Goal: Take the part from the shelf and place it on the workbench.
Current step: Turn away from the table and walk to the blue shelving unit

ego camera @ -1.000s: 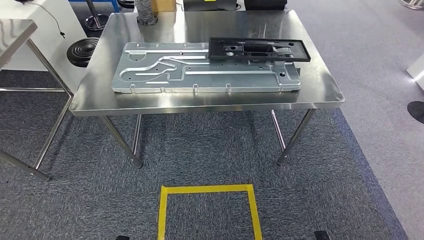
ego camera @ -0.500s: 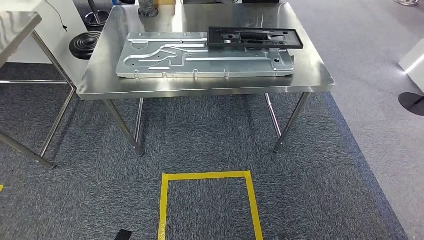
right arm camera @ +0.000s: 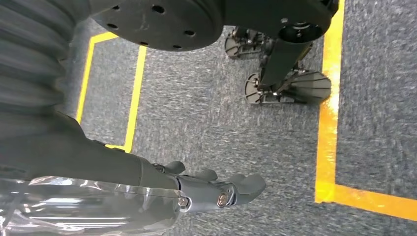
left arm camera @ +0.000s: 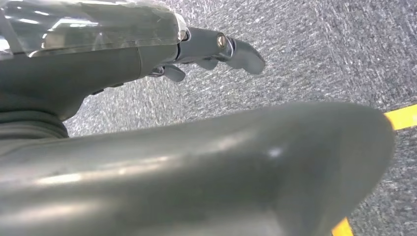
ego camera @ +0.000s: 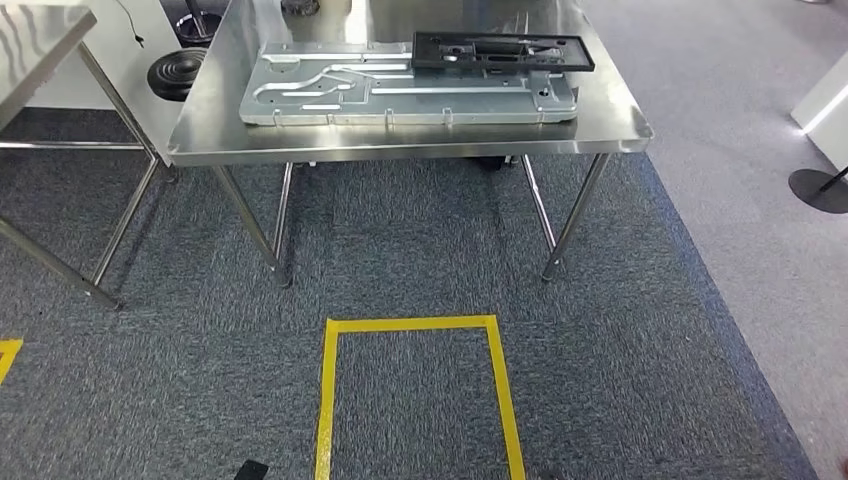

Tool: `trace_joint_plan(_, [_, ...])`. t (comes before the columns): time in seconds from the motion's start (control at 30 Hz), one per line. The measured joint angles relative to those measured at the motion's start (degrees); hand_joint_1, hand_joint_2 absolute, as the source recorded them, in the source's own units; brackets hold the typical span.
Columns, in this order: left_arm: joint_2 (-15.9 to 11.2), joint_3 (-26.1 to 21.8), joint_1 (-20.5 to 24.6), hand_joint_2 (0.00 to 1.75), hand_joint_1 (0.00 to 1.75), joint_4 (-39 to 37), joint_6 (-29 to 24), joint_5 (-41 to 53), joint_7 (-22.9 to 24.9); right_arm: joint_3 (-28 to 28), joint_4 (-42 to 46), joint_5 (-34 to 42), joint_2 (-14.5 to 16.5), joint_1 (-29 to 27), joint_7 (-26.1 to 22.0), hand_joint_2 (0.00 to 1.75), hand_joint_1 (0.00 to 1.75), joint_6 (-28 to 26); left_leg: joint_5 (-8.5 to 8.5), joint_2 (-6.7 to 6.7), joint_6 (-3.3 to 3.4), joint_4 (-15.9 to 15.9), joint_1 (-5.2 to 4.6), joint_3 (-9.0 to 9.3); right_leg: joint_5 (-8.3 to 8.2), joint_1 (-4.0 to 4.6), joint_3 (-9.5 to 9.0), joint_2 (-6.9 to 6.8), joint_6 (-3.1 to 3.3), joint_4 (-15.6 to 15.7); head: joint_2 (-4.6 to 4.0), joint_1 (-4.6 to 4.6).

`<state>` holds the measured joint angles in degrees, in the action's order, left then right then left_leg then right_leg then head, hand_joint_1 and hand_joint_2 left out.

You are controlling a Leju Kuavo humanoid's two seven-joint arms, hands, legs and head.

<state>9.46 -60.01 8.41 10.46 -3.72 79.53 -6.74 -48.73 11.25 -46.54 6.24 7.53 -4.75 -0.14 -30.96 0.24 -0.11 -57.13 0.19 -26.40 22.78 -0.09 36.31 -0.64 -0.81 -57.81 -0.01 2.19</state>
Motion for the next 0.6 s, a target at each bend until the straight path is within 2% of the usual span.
trace_joint_plan(0.07, [0.0,0.2,-0.1,0.0,0.0,0.0,0.0,0.2,0.0,0.2,0.0,-0.3,0.0,-0.1,-0.2,1.75,0.0,0.2,0.63,0.13,1.14,0.5,-0.02,-0.7,-0.67,-0.12,0.35,0.06,-0.74,0.0,0.0,-0.01])
trace_joint_plan(0.1, [0.0,0.4,-0.2,0.0,0.0,0.0,0.0,0.3,0.0,0.3,-0.1,-0.3,0.0,-0.2,-0.3,1.75,0.0,0.2,1.27,0.22,1.69,0.5,0.01,-1.33,0.29,-0.2,0.79,0.16,-1.08,-0.6,0.0,0.0])
trace_joint_plan(0.13, [0.0,0.5,-0.1,0.0,0.0,0.0,0.1,0.4,0.0,0.3,-0.1,-0.4,0.0,-0.3,-0.3,1.75,0.0,0.3,1.99,0.32,2.15,0.6,0.08,-2.1,2.37,-0.27,1.43,0.27,-1.41,-2.2,0.0,-0.01])
trace_joint_plan(0.17, [0.0,0.6,-0.1,0.0,0.0,0.0,0.1,0.6,0.0,0.3,-0.1,-0.4,0.0,-0.4,-0.4,1.75,0.0,0.3,2.73,0.39,2.47,0.6,0.09,-2.93,5.43,-0.36,2.26,0.36,-1.66,-4.9,0.0,-0.01])
trace_joint_plan(0.2, [0.0,0.8,-0.1,0.0,0.0,0.0,0.2,0.7,0.1,0.3,-0.1,-0.4,0.0,-0.5,-0.5,1.75,0.0,0.4,3.45,0.38,2.66,0.5,0.01,-3.8,8.64,-0.36,3.09,0.38,-1.86,-8.4,0.0,-0.01])
trace_joint_plan(0.23, [0.0,0.9,-0.1,0.0,0.0,0.0,0.2,0.9,0.1,0.4,-0.2,-0.4,0.0,-0.5,-0.6,1.75,0.0,0.5,4.17,0.41,2.72,0.5,-0.08,-4.68,10.9,-0.37,3.69,0.39,-1.99,-12.1,0.01,-0.01])
trace_joint_plan(0.27, [0.0,1.0,-0.1,0.0,0.0,0.0,0.3,1.0,0.3,0.4,-0.2,-0.4,0.0,-0.5,-0.7,1.75,0.0,0.6,4.88,0.44,2.73,0.4,-0.19,-5.6,11.76,-0.36,3.78,0.38,-2.02,-15.1,0.01,-0.01])
trace_joint_plan(0.3, [0.0,1.1,-0.1,0.0,0.0,0.0,0.4,1.0,0.4,0.4,-0.2,-0.5,0.1,-0.5,-0.7,1.75,0.0,0.6,5.54,0.48,2.7,0.3,-0.31,-6.56,11.18,-0.34,3.06,0.39,-1.94,-16.3,0.01,-0.01])
trace_joint_plan(0.33, [0.0,1.1,-0.1,0.0,0.0,0.0,0.4,1.0,0.6,0.4,-0.2,-0.6,0.1,-0.6,-0.7,1.75,0.0,0.6,6.16,0.5,2.66,0.1,-0.43,-7.49,9.66,-0.29,1.32,0.39,-1.71,-15.5,0.01,-0.01])
trace_joint_plan(0.37, [0.0,1.2,0.0,0.0,0.0,0.0,0.5,1.1,0.8,0.4,-0.2,-0.7,0.1,-0.6,-0.7,1.75,0.0,0.6,6.74,0.49,2.62,-0.1,-0.54,-8.31,8.06,-0.16,-1.38,0.4,-1.33,-12.7,0.01,-0.01])
trace_joint_plan(0.4, [0.0,1.3,0.0,0.0,0.0,0.0,0.5,1.1,1.0,0.4,-0.2,-0.7,0.0,-0.6,-0.7,1.75,0.0,0.7,7.27,0.47,2.54,-0.2,-0.62,-8.94,7.32,0.06,-4.87,0.41,-0.76,-8.4,0.01,-0.01])
trace_joint_plan(0.43, [0.1,1.3,0.0,0.0,0.0,0.0,0.5,1.1,1.1,0.4,-0.2,-0.8,0.0,-0.5,-0.7,1.75,0.0,0.7,7.79,0.46,2.39,-0.3,-0.72,-9.4,7.49,0.31,-8.37,0.39,-0.18,-3.4,0.01,-0.01])
trace_joint_plan(0.47, [0.2,1.4,0.0,0.0,0.0,0.0,0.6,1.1,1.1,0.4,-0.2,-0.9,-0.1,-0.4,-0.7,1.75,0.0,0.7,8.32,0.49,2.16,-0.3,-0.75,-9.65,8.07,0.55,-10.89,0.35,0.26,0.4,0.01,-0.01])
trace_joint_plan(0.5, [0.2,1.4,0.0,0.0,0.0,0.0,0.6,1.1,1.1,0.5,-0.2,-1.1,-0.2,-0.4,-0.7,1.75,0.0,0.8,8.88,0.57,1.88,-0.2,-0.69,-9.8,8.64,0.78,-12.33,0.34,0.64,2.9,0.01,-0.01])
trace_joint_plan(0.53, [0.2,1.4,0.0,0.0,0.0,0.0,0.6,1.1,1.2,0.5,-0.2,-1.3,-0.2,-0.3,-0.7,1.75,0.0,0.8,9.46,0.64,1.55,-0.1,-0.65,-9.9,8.62,0.9,-12.63,0.32,0.9,4.0,0.0,-0.01])
trace_joint_plan(0.57, [0.2,1.4,0.0,0.0,0.0,0.0,0.6,1.1,1.2,0.6,-0.2,-1.5,-0.1,-0.3,-0.7,1.75,0.0,0.9,9.79,0.66,1.22,0.0,-0.56,-10.03,8.02,0.8,-12.21,0.23,1.16,4.0,0.0,-0.01])
trace_joint_plan(0.6, [0.2,1.4,-0.1,0.0,0.0,0.0,0.6,1.0,1.2,0.7,-0.3,-1.6,-0.1,-0.4,-0.6,1.75,0.0,1.0,9.27,0.56,0.89,-0.3,-0.51,-10.36,7.34,0.68,-11.71,0.16,1.55,4.2,0.01,-0.01])
